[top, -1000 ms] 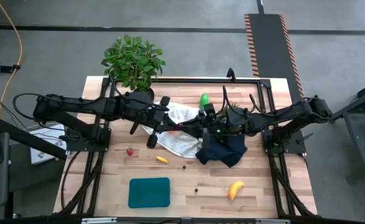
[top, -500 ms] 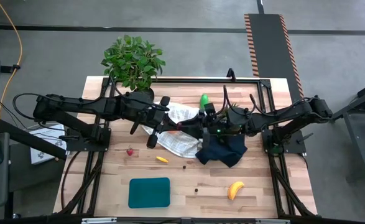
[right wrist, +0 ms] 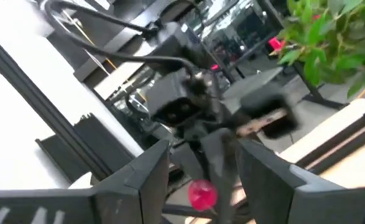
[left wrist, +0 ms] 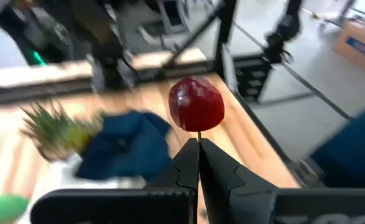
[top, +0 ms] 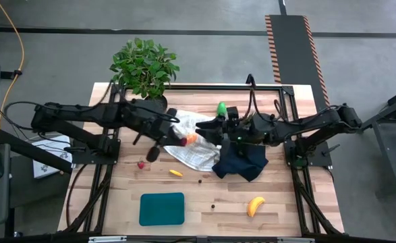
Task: Pick and placing Produce into tupperware
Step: Put the cherry into the bin
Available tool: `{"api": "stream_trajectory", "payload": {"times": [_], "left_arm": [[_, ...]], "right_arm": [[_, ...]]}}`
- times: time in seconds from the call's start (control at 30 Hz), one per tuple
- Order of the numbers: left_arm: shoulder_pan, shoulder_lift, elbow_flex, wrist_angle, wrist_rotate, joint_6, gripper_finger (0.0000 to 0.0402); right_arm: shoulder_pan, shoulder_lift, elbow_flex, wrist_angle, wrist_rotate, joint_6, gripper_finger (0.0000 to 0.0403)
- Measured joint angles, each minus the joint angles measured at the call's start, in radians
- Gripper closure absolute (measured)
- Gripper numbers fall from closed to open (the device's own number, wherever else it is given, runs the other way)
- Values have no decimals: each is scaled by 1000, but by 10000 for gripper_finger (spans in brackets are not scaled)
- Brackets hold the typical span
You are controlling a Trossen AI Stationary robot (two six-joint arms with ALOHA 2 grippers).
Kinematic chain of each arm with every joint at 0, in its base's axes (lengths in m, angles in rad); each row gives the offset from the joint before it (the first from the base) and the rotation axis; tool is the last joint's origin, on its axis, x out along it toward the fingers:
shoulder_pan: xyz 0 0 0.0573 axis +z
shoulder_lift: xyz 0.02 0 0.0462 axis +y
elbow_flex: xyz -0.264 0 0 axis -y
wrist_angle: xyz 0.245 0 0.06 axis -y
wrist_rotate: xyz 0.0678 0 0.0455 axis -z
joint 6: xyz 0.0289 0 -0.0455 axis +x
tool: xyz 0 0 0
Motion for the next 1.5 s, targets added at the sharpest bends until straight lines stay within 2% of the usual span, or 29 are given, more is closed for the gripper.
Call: {"api": "stream_trajectory", "payload": {"times": [0.13,0.27,0.53,0.77,1.03,1.23,1.5], "left_arm": [[-8,-31,62,-233,21,-22,401],[-50,-41,105,-395,16,-54,401],[-231,-40,122,-546,-59,-209,401],[-370,-16,122,-565,-143,-428,401],[-517,116,122,-520,-184,-674,401],[-602,255,121,-475,-186,-777,401],[-636,410,121,-384,-184,-852,401]], "right_arm": [[-1,-66,0,-179,0,-16,226],[-1,-128,0,-390,-3,11,226],[38,-171,0,-685,-58,139,226],[85,-167,-1,-870,-60,220,226],[169,-164,-1,-883,-89,248,226],[255,-163,-1,-904,-54,275,226],[341,-163,-1,-916,8,292,226]]}}
